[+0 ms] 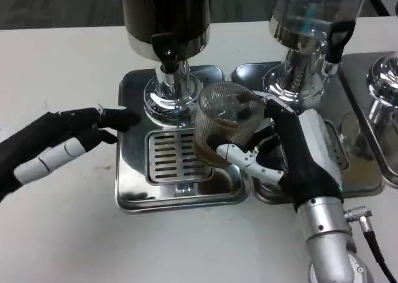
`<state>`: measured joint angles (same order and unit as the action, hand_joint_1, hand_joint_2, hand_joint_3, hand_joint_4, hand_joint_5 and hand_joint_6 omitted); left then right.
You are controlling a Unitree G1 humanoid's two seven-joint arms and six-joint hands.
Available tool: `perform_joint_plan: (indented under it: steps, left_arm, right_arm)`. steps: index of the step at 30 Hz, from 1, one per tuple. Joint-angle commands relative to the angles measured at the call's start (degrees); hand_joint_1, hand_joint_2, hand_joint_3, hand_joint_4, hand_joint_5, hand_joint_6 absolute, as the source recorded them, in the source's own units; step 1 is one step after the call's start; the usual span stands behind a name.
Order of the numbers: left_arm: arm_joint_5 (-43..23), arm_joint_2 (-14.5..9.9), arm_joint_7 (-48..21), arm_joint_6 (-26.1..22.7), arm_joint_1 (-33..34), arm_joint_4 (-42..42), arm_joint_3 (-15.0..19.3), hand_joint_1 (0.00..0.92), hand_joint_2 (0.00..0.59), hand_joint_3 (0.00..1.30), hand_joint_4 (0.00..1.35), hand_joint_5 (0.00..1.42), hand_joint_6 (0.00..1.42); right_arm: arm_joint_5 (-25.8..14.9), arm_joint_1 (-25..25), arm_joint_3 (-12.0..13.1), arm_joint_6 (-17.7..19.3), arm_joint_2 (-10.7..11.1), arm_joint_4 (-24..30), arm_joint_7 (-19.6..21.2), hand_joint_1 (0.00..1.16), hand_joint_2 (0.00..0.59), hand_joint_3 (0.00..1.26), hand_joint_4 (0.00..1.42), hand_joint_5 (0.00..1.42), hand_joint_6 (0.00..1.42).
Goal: Grasp the cup under the faucet to collect the drink, then remove the cup.
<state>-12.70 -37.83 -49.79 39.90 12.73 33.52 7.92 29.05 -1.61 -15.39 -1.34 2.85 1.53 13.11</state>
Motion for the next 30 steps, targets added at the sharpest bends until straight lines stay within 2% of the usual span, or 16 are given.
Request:
perform_joint_plan:
  steps: [1,8,17,30]
  left_arm:
    - [-0.6,-0.1,-0.9,0.2,-2.0,-2.3,0.0,0.0,0.158,0.3,0.23,0.22,0.33]
    - [-1.8,-0.2,-1.3,0.0,-5.1,-5.7,0.4,0.0,0.154,0.3,0.22,0.22,0.32]
    - [-1.9,-0.6,-1.4,2.1,-9.8,-12.2,0.7,0.0,0.15,0.29,0.22,0.22,0.32]
    - [4.2,-3.7,3.5,12.7,-15.5,-19.0,4.7,0.0,0.143,0.22,0.09,0.11,0.25]
  right_arm:
    - [-0.3,1.8,0.6,-0.3,0.3,5.2,-1.1,0.65,0.274,0.43,0.61,0.72,0.83]
    - [-0.1,5.2,0.7,-1.6,0.7,10.3,-3.6,0.65,0.272,0.43,0.61,0.72,0.83]
    - [0.6,9.2,0.7,-3.3,1.4,16.4,-6.5,0.66,0.268,0.43,0.61,0.73,0.84]
    - [0.4,13.7,2.1,-4.6,3.5,23.3,-10.3,0.67,0.268,0.44,0.61,0.74,0.84]
